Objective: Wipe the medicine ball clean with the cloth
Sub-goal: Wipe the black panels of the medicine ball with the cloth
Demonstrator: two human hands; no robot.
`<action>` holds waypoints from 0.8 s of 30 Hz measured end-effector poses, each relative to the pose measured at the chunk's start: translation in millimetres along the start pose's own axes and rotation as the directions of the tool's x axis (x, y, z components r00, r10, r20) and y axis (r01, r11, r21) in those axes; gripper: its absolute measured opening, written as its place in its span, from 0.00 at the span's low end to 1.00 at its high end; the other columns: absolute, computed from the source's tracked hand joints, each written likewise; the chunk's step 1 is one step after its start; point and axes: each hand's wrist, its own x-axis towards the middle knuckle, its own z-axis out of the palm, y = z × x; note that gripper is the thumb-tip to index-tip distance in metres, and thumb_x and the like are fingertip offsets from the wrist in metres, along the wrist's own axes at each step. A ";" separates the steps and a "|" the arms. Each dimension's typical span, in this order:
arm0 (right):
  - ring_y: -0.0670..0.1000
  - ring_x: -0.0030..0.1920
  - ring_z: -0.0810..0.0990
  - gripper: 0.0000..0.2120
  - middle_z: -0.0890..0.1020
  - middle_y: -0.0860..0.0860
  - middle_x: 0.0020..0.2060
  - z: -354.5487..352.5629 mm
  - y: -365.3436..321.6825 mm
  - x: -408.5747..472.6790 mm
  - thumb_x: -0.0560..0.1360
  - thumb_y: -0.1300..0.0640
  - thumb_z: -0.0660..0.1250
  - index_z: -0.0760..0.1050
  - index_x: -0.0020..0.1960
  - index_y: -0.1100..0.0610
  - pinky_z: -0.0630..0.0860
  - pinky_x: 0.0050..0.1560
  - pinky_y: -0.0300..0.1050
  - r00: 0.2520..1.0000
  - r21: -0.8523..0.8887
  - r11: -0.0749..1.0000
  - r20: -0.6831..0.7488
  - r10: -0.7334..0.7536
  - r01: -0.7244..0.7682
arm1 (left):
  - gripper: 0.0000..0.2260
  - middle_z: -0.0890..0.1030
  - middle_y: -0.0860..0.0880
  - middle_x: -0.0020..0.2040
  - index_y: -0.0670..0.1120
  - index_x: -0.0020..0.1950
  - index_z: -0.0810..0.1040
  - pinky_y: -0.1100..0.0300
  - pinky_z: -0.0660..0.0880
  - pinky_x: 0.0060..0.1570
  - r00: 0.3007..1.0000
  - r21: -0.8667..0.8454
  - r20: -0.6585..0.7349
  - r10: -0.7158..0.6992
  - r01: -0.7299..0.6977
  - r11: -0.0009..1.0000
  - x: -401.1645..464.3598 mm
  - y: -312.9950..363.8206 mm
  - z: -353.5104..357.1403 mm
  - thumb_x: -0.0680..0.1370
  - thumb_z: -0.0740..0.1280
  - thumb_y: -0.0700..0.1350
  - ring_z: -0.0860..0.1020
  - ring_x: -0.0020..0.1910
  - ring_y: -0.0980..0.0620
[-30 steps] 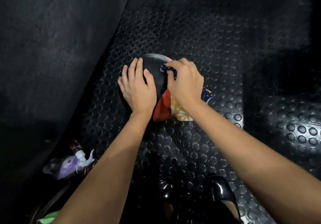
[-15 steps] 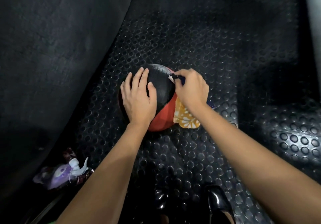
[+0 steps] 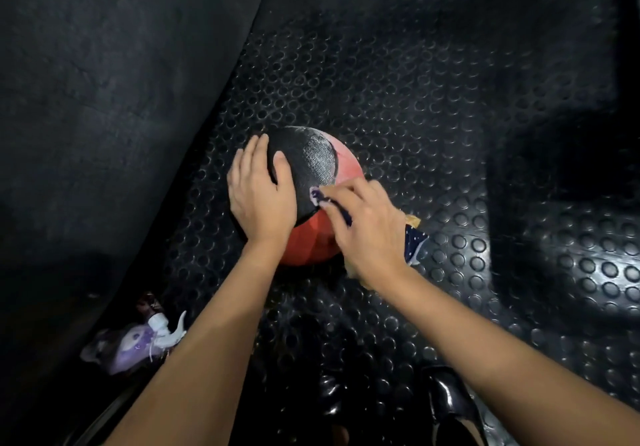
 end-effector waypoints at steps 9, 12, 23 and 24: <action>0.48 0.49 0.75 0.09 0.79 0.46 0.46 -0.9 -19.9 -4.2 0.74 0.54 0.67 0.80 0.53 0.50 0.69 0.39 0.39 0.995 0.119 0.988 0.027 0.096 -0.098 | 0.24 0.72 0.50 0.70 0.46 0.70 0.72 0.51 0.62 0.70 0.995 -0.031 -0.095 0.017 -0.020 0.999 -13.6 -8.3 0.0 0.79 0.50 0.53 0.67 0.71 0.48; 0.46 0.47 0.75 0.07 0.79 0.46 0.44 1.3 -15.1 -2.7 0.74 0.53 0.68 0.81 0.51 0.50 0.69 0.35 0.38 1.000 0.070 0.997 0.015 0.025 -0.026 | 0.24 0.71 0.49 0.71 0.46 0.71 0.71 0.52 0.61 0.70 0.997 -0.010 -0.062 0.040 -0.040 0.999 -11.1 -6.8 1.7 0.79 0.50 0.54 0.66 0.71 0.48; 0.47 0.47 0.75 0.08 0.79 0.45 0.44 -1.4 -15.7 -8.8 0.74 0.53 0.67 0.80 0.53 0.50 0.68 0.39 0.40 0.989 0.121 0.982 0.014 0.144 -0.145 | 0.23 0.72 0.50 0.70 0.47 0.70 0.72 0.51 0.63 0.70 0.995 -0.022 -0.093 0.031 -0.033 0.999 -12.6 -9.8 4.0 0.79 0.51 0.53 0.66 0.71 0.48; 0.48 0.48 0.75 0.08 0.79 0.45 0.45 -0.9 -11.2 0.0 0.75 0.53 0.67 0.80 0.53 0.50 0.69 0.40 0.41 0.985 0.113 0.979 0.013 0.172 -0.172 | 0.23 0.71 0.51 0.71 0.47 0.70 0.71 0.51 0.63 0.70 0.995 -0.025 -0.091 0.031 -0.034 0.999 -15.1 -10.4 3.5 0.79 0.51 0.53 0.65 0.71 0.49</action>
